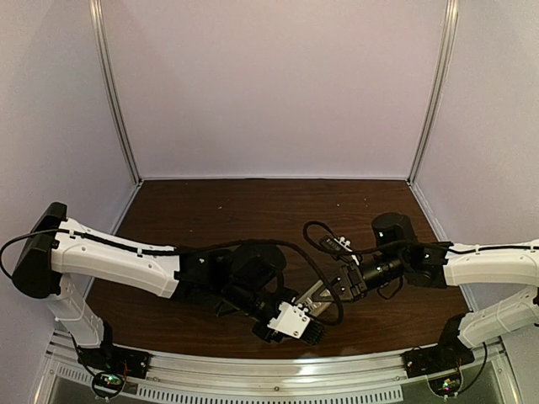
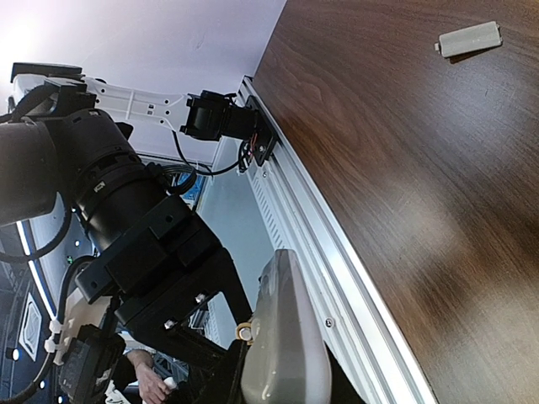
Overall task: Load the batteries into the remote control
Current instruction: Pick up the battery from the battery compartment.
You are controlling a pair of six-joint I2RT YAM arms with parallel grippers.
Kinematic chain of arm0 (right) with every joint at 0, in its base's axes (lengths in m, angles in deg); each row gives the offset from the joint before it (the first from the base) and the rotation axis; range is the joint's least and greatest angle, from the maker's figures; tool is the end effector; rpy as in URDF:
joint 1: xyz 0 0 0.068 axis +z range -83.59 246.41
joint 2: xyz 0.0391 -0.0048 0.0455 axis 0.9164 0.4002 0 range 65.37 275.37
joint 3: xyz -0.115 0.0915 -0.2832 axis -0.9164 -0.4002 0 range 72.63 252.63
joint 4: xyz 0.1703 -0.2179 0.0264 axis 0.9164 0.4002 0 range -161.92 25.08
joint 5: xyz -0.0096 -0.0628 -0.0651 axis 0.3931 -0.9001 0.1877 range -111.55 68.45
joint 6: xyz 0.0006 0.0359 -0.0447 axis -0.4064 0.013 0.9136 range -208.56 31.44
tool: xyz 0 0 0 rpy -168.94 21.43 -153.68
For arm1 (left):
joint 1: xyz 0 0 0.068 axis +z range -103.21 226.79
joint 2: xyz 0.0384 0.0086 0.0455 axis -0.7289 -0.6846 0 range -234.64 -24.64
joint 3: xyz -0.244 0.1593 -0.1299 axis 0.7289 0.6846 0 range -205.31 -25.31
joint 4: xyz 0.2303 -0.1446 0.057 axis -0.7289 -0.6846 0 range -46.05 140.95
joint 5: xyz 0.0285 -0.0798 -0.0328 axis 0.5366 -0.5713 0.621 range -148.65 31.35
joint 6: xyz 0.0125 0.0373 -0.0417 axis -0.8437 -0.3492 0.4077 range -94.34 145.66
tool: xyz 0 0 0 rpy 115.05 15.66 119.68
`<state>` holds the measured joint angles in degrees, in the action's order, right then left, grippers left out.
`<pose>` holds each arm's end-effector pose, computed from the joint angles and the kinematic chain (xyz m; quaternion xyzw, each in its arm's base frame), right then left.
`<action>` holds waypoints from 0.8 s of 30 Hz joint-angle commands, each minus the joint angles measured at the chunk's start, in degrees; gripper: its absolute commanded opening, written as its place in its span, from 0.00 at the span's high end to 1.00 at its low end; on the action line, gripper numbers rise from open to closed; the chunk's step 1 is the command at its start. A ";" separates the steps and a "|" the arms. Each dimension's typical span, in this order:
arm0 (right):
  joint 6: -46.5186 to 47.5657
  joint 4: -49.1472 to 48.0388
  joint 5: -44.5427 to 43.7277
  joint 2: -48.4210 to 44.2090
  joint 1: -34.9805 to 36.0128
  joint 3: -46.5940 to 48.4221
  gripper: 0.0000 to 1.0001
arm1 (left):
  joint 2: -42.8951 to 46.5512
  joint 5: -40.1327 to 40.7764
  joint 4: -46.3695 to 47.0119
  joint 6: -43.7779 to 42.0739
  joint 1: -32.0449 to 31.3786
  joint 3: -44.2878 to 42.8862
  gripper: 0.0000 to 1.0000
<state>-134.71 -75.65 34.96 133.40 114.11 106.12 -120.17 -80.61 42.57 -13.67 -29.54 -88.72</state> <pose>0.1341 0.1978 0.2538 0.2441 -0.7627 -0.5989 0.0035 0.0773 -0.3816 0.2625 0.7971 0.4072 -0.2944 0.3350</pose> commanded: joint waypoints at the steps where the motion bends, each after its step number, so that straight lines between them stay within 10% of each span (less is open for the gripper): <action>1: 1.28 -1.63 2.96 -1.08 0.47 1.50 1.00 | 0.46 1.56 -2.04 -0.16 0.57 0.08 0.85; 24: -7.84 -15.16 -8.93 0.92 -1.01 -4.00 1.00 | 12.87 17.93 14.99 25.06 -0.43 7.17 0.72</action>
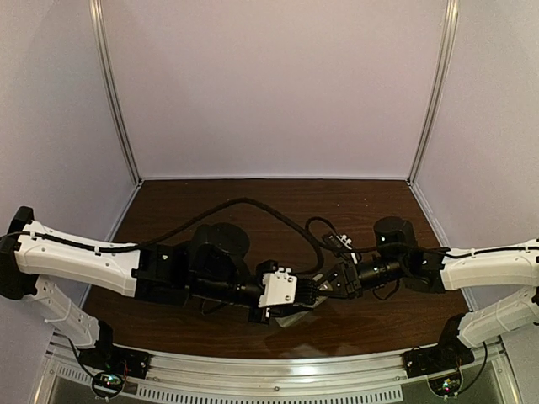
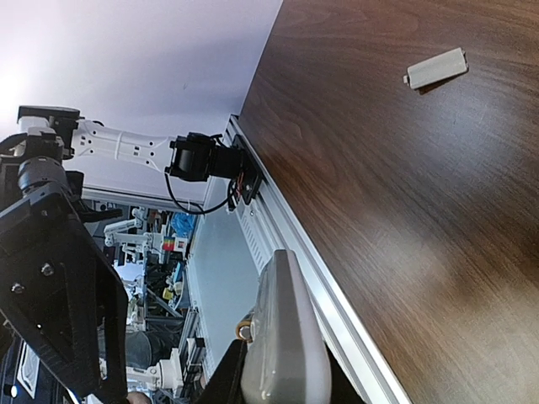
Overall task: Load the batteries into the remote control
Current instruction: Pick up the battery from the battery compartment.
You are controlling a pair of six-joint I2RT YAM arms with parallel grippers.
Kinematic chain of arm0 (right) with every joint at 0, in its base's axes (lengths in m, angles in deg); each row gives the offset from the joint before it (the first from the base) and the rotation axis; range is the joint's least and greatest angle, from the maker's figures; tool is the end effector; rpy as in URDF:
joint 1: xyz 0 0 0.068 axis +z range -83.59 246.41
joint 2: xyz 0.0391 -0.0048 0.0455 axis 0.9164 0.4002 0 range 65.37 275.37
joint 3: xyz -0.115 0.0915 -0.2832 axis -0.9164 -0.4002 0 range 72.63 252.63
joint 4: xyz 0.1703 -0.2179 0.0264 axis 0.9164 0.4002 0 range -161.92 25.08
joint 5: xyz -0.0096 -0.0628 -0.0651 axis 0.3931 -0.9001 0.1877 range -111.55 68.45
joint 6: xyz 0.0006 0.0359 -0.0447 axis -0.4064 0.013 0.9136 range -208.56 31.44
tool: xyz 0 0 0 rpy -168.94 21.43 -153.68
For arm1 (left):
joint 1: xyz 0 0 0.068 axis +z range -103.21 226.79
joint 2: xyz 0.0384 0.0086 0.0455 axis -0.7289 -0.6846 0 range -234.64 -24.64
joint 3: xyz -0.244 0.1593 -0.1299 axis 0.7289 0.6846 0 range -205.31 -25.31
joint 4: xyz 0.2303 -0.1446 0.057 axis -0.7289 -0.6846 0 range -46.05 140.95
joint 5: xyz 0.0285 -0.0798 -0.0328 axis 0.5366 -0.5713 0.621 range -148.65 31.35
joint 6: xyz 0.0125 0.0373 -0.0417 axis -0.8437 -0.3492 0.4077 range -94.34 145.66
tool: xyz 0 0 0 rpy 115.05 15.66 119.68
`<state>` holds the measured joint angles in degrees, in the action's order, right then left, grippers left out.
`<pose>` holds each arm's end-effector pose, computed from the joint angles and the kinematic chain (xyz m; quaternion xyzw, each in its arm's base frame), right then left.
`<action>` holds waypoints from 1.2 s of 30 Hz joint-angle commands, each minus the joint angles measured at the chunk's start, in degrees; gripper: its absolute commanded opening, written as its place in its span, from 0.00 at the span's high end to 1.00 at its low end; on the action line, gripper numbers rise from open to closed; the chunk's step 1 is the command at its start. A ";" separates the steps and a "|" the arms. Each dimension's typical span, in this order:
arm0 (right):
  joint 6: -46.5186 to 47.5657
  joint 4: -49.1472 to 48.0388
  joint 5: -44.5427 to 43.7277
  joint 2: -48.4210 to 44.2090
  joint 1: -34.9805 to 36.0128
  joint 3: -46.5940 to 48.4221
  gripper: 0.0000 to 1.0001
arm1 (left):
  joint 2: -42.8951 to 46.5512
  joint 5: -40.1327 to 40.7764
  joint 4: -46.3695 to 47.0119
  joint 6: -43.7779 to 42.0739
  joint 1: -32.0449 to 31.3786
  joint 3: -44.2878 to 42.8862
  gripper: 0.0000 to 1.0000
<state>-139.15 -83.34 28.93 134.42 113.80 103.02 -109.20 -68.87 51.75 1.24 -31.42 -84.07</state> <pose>0.1393 0.1978 0.2418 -0.2004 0.7781 0.5943 0.0344 0.0658 -0.3500 0.3154 0.6856 0.4877 -0.3091 0.4434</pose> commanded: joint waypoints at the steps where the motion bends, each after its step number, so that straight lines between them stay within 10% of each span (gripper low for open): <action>1: -3.82 -7.86 -3.63 -0.30 -0.79 -1.00 1.00 | 2.05 7.19 5.61 12.63 2.15 2.58 0.72; 14: -10.08 -15.80 -8.77 -1.08 -1.52 -4.19 1.00 | -3.89 12.66 -4.07 27.90 5.32 -3.83 0.77; 29: -9.37 -14.12 -7.00 -1.32 -1.63 -4.74 1.00 | -3.37 10.37 -2.91 24.98 5.64 -3.16 0.85; 36: -4.54 -6.65 -1.01 -0.98 -1.62 -1.56 1.00 | 3.83 -1.34 -2.48 10.59 5.71 2.15 0.79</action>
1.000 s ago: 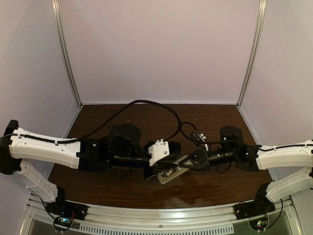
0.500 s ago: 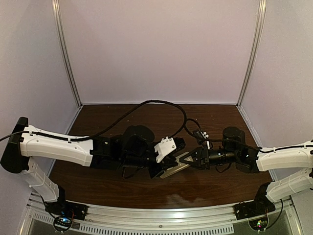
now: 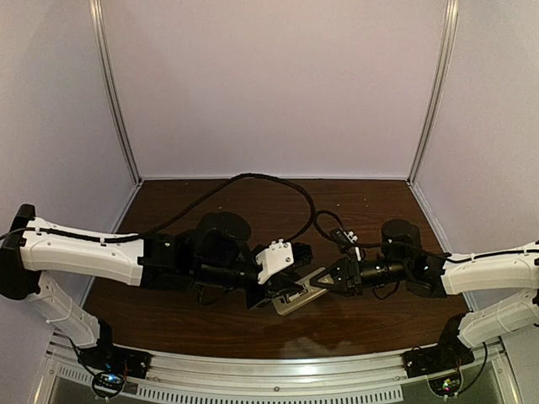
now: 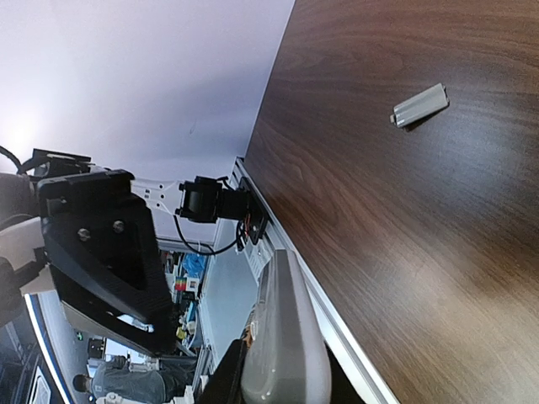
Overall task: Load the batteries into the remote control
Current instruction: Pick up the battery from the battery compartment.
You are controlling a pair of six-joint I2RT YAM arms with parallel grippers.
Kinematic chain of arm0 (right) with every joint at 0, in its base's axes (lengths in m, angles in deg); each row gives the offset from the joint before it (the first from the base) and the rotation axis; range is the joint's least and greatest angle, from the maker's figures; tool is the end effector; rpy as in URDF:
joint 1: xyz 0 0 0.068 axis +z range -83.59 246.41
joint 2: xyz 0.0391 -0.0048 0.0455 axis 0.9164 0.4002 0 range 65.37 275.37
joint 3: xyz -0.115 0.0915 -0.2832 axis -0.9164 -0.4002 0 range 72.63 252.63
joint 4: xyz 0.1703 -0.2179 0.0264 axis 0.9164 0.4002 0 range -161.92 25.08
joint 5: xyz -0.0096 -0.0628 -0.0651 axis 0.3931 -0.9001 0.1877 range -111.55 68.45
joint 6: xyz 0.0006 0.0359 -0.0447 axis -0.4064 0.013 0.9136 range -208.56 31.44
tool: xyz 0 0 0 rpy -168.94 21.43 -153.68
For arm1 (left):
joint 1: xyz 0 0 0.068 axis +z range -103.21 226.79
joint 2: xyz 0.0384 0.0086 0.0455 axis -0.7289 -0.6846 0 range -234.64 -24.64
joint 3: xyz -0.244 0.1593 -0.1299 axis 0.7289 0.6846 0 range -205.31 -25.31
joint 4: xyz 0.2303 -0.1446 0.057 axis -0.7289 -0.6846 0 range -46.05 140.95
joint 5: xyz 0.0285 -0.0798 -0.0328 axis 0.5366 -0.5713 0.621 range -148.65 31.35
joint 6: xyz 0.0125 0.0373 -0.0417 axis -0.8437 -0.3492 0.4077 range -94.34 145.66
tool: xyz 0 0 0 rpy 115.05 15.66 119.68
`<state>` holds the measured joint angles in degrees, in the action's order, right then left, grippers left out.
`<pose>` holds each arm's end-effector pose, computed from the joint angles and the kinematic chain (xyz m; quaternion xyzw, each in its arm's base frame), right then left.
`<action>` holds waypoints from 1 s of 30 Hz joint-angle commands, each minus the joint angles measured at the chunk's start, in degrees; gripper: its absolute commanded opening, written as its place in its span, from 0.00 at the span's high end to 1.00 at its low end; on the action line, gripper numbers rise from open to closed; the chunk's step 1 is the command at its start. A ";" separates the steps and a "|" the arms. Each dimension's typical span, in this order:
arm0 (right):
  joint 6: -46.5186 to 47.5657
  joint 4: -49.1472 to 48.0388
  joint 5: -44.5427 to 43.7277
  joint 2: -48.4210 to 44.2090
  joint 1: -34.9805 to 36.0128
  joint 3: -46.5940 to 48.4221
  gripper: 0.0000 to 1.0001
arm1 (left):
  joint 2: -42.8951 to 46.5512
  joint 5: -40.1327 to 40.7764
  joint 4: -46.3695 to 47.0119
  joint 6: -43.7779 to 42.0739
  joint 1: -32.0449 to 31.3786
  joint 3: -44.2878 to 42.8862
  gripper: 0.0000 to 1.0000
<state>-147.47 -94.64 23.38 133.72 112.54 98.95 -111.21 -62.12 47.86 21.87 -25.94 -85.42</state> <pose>0.1437 0.1910 0.2381 -0.1358 0.7737 0.6139 0.0780 0.1054 -0.3470 0.3049 0.5467 0.6687 -0.3064 0.4001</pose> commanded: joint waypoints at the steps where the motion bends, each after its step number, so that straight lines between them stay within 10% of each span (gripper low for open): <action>1: 4.86 6.73 5.52 -0.16 -0.33 3.23 1.00 | 6.77 -8.98 1.22 -12.65 0.29 4.35 0.78; 8: 5.57 7.96 10.85 0.29 -0.33 3.65 1.00 | 4.88 -13.05 -9.83 -25.07 0.21 1.06 0.67; 30: 1.74 2.23 16.85 1.34 -0.18 3.46 1.00 | 2.31 -13.03 -8.15 -26.88 -0.85 0.82 0.57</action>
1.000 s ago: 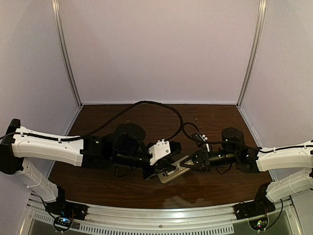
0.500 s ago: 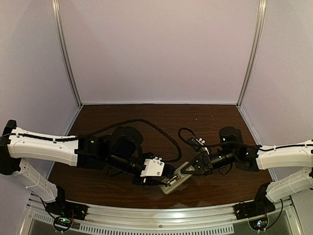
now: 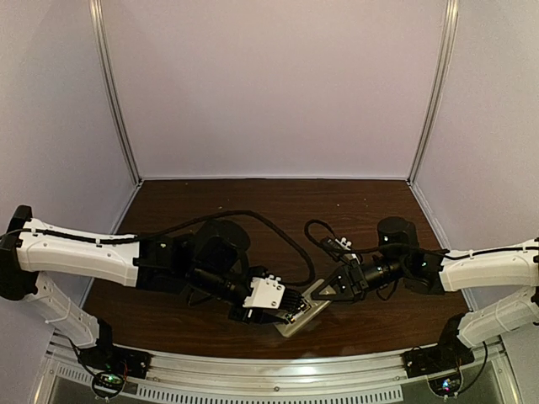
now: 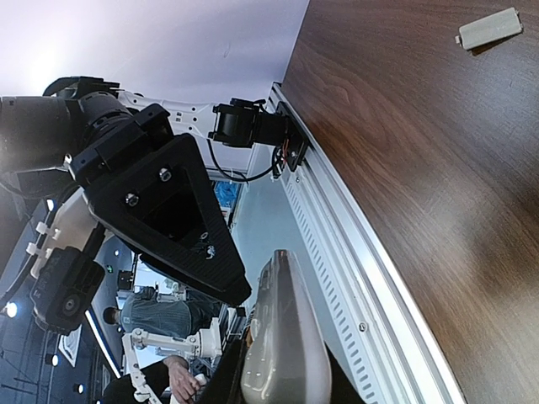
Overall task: Load the batteries into the remote control
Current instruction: Pick up the battery from the battery compartment.
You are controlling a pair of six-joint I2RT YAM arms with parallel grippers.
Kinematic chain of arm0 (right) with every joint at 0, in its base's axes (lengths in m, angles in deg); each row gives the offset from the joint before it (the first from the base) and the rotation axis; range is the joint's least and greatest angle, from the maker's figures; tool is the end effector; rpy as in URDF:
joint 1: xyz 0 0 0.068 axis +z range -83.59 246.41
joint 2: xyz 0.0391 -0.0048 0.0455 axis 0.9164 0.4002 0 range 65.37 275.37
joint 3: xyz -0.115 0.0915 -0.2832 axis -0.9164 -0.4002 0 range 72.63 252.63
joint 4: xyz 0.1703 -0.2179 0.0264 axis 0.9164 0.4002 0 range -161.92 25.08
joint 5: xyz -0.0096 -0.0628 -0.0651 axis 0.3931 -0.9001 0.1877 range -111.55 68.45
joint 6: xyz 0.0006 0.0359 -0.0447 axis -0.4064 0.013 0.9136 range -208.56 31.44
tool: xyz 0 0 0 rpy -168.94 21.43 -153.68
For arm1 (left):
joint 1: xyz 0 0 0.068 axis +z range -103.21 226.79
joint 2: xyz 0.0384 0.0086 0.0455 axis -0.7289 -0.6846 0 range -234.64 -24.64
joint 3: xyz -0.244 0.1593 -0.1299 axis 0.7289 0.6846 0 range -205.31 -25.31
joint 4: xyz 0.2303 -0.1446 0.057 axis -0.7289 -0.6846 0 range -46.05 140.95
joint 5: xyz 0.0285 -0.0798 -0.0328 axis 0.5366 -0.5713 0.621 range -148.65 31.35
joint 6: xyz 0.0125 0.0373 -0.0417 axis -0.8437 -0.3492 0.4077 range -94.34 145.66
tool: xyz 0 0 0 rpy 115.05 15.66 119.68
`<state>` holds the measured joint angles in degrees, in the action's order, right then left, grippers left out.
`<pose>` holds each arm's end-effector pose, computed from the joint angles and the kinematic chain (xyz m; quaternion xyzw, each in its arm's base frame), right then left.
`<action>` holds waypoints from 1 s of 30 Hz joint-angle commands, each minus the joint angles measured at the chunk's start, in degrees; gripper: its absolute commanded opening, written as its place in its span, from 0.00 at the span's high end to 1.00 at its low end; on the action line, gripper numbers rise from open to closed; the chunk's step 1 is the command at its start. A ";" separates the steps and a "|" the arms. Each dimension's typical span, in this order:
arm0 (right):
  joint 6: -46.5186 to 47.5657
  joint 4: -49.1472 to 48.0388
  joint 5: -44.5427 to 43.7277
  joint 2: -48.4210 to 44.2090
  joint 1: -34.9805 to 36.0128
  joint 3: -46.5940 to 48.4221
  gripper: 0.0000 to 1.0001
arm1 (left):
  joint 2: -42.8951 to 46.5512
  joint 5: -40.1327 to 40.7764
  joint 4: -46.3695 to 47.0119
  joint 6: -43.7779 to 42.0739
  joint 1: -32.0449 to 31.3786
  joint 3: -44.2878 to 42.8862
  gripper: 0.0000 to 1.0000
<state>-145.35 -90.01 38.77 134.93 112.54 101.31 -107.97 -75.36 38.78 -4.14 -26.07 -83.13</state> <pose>0.1379 0.1945 0.2427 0.2100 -0.7429 -0.6350 0.0291 0.0879 -0.3243 0.2952 0.7333 0.5049 -0.2814 0.3580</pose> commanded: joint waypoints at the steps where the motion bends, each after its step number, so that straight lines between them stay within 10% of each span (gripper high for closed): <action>1: -0.29 -2.35 1.27 0.23 -0.18 1.10 1.00 | -1.14 0.66 1.37 -0.69 -0.85 -1.50 0.56; 30: 1.13 -0.44 -6.40 -1.79 -0.25 0.33 1.00 | -7.23 9.11 8.82 11.52 -1.76 -3.42 0.68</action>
<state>-145.27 -88.98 33.13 134.79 112.54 101.29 -114.03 -69.35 46.24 6.04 -27.58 -84.51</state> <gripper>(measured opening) 0.223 0.336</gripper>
